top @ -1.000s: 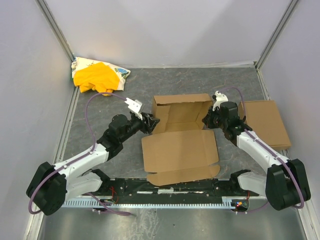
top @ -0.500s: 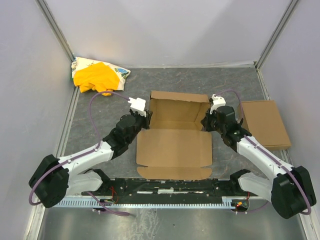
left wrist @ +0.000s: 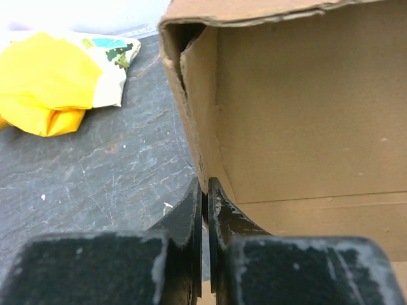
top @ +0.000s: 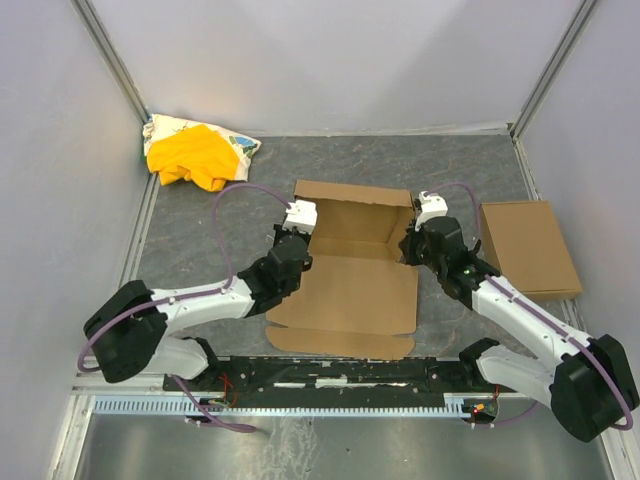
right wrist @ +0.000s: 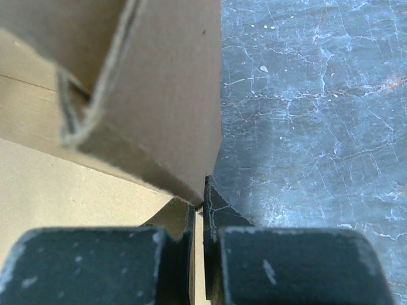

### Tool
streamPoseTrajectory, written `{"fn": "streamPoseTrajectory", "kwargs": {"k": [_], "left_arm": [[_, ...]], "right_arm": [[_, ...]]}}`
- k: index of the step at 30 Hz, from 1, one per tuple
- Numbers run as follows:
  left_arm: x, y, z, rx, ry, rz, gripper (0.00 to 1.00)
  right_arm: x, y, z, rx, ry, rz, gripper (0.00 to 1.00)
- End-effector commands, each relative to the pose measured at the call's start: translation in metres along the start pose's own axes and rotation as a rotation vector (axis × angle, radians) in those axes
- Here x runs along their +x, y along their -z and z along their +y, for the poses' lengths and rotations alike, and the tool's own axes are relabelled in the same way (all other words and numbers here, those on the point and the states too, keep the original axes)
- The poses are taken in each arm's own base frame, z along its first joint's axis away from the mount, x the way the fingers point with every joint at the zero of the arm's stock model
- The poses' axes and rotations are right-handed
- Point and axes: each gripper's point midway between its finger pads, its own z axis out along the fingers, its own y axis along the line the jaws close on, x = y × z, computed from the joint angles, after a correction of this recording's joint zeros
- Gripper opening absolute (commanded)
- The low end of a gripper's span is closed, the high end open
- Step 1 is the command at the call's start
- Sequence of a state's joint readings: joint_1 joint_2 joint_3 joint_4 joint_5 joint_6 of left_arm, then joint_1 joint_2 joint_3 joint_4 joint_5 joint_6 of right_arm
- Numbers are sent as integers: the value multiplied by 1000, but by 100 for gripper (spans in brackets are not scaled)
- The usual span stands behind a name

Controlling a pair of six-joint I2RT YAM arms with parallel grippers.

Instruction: Fold the paper box

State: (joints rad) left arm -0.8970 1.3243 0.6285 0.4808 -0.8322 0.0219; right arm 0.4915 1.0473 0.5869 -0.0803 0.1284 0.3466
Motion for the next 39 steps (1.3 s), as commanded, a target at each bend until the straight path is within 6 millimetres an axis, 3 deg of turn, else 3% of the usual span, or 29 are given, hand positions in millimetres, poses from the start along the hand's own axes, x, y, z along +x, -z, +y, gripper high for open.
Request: {"fn": "streamPoseTrajectory", "kwargs": {"k": [1,11,19,25,28,35,39], "left_arm": [[-10,8,31,-238,-156,-26,3],[7,25,32,-337,-409,-4,3],[14,26,31,-364,-422,19,4],[-5,27,29,-348,-291,2,36],[-17,32,22,-273,-212,-10,47],[-21,43,18,-130,-98,-17,53],[-14,47,14,-68,-82,-9,55]], "right_arm": [[-39,6,2,34,-40,-88,2],[-44,6,-3,116,-71,-3,2],[-47,6,0,104,-90,-1,2],[-42,2,-1,111,-102,11,2],[-41,-2,1,108,-107,12,2],[-35,-12,2,97,-120,7,2],[-33,-14,1,99,-138,-17,2]]}}
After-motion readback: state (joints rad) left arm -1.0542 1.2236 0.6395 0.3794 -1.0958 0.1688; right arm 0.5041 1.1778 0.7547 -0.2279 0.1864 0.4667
